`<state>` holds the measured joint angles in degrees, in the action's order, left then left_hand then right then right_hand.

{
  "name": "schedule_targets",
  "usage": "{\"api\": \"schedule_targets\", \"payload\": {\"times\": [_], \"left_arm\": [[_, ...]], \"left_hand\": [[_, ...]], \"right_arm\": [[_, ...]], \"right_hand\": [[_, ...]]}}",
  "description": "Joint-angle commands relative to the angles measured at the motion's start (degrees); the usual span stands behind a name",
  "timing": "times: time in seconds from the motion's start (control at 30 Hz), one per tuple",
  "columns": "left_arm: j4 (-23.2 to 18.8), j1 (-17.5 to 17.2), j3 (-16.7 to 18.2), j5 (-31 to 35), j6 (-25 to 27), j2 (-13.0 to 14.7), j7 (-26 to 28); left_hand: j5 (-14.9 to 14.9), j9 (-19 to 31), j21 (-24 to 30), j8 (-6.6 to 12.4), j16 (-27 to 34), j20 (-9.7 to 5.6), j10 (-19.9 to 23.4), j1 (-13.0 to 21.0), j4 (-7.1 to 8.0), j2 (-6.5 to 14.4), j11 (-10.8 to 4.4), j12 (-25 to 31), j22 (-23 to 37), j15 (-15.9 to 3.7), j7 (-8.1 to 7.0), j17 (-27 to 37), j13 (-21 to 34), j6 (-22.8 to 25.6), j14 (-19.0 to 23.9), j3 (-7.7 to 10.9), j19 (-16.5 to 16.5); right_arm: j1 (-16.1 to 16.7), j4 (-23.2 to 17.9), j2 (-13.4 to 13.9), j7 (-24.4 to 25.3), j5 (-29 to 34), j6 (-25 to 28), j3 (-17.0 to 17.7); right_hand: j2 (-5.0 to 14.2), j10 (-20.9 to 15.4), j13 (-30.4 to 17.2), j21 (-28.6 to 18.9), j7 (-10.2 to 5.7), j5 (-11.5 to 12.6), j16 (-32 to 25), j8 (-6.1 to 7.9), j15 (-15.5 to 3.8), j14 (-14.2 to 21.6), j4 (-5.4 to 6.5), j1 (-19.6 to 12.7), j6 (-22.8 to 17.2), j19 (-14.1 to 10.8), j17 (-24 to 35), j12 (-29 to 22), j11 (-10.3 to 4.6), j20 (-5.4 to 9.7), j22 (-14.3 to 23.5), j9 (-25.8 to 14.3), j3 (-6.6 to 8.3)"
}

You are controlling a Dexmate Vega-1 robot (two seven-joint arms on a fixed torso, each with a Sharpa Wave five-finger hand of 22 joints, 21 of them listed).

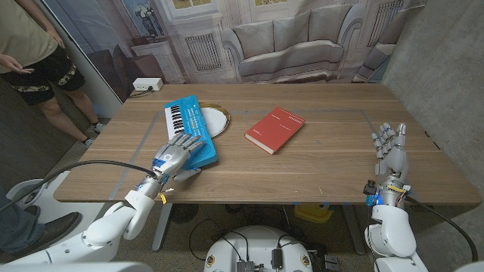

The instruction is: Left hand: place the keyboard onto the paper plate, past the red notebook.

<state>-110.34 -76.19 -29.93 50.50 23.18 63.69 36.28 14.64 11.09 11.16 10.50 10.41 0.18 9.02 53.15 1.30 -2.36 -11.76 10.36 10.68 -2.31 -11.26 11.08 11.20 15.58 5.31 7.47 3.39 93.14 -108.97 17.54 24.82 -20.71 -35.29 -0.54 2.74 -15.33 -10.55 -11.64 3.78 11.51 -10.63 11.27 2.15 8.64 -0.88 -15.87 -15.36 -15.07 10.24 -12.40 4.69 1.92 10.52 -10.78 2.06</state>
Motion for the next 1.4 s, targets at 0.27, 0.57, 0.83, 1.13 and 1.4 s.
{"api": "schedule_targets", "payload": {"times": [0.27, 0.57, 0.83, 1.13, 1.4], "left_arm": [[-0.9, 1.4, 1.0, -1.1, -2.0, 0.5, -2.6], [-1.5, 1.0, 1.8, -2.3, -2.8, 0.9, -3.2], [-1.3, 0.8, 2.2, -3.1, -3.8, 1.0, -3.2], [-1.3, 0.7, 2.9, -3.9, -4.4, 0.7, -2.8], [-1.5, 1.4, 3.6, -4.4, -5.7, 0.9, -2.8]], "left_hand": [[1.0, 0.2, -0.1, 0.33, 0.1, 0.41, -1.2, -3.5, 1.78, -0.6, -0.11, 0.4, 0.1, -5.43, 0.36, 0.1, 0.2, -1.3, -1.2, -1.78, -1.1], [2.2, 0.2, 0.1, 0.48, 0.3, 0.74, -2.2, -8.5, 4.03, -2.7, 0.07, 0.6, 0.1, -4.89, 0.5, 0.1, 0.2, -2.3, -2.2, -4.81, -1.9], [2.7, 0.2, 0.1, 0.44, 0.3, 0.78, -2.3, -10.3, 4.82, -3.2, -0.17, 0.7, 0.2, -4.68, 0.66, 0.2, 0.2, -2.9, -2.6, -5.85, -2.4], [3.2, 0.2, 0.1, 0.53, 0.4, 0.89, -2.4, -12.0, 5.59, -3.6, 0.02, 0.9, 0.2, -4.65, 0.74, 0.2, 0.2, -3.2, -2.8, -6.8, -2.8], [3.6, 0.2, 0.2, 0.63, 0.5, 0.9, -2.4, -12.8, 6.02, -3.6, 0.19, 0.9, 0.2, -4.53, 0.86, 0.2, 0.2, -3.1, -2.9, -7.23, -2.9]], "right_arm": [[0.2, -1.2, 0.2, 0.3, 0.0, 1.5, 0.8], [-0.5, -0.9, 0.4, 0.0, -0.2, 1.6, 0.7], [-0.6, -1.0, 0.5, 0.2, -0.1, 2.0, 0.6], [-0.8, -0.7, 0.1, 0.5, 0.4, 1.3, 0.5], [-1.1, -1.0, 0.4, 0.5, 0.8, 1.6, 0.8]], "right_hand": [[0.17, -0.1, -0.2, 0.2, -0.52, 0.1, 0.0, 0.09, 0.21, 0.2, 0.01, -0.1, -0.1, 0.2, 0.2, 0.1, 0.14, -0.39, 0.1, -0.3, -0.27], [0.22, -0.1, -0.2, 0.2, -0.49, 0.1, 0.0, 0.09, 0.27, 0.2, -0.02, -0.1, -0.1, 0.2, 0.2, 0.1, 0.12, -0.42, 0.1, -0.3, -0.31], [0.24, -0.1, -0.2, 0.2, -0.53, 0.1, 0.0, 0.09, 0.24, 0.2, -0.06, -0.2, -0.1, 0.3, 0.2, 0.1, -0.04, -0.41, 0.1, -0.3, -0.34], [0.27, 0.1, -0.2, 0.2, -0.47, 0.1, 0.0, 0.11, 0.3, 0.2, -0.09, -0.2, -0.2, 0.3, 0.2, 0.2, -0.04, -0.39, 0.1, -0.3, -0.39], [0.28, -0.1, -0.2, 0.2, -0.54, 0.0, 0.0, 0.09, 0.32, 0.2, -0.12, -0.2, -0.1, 0.3, 0.2, 0.1, 0.0, -0.42, 0.1, -0.3, -0.44]]}}
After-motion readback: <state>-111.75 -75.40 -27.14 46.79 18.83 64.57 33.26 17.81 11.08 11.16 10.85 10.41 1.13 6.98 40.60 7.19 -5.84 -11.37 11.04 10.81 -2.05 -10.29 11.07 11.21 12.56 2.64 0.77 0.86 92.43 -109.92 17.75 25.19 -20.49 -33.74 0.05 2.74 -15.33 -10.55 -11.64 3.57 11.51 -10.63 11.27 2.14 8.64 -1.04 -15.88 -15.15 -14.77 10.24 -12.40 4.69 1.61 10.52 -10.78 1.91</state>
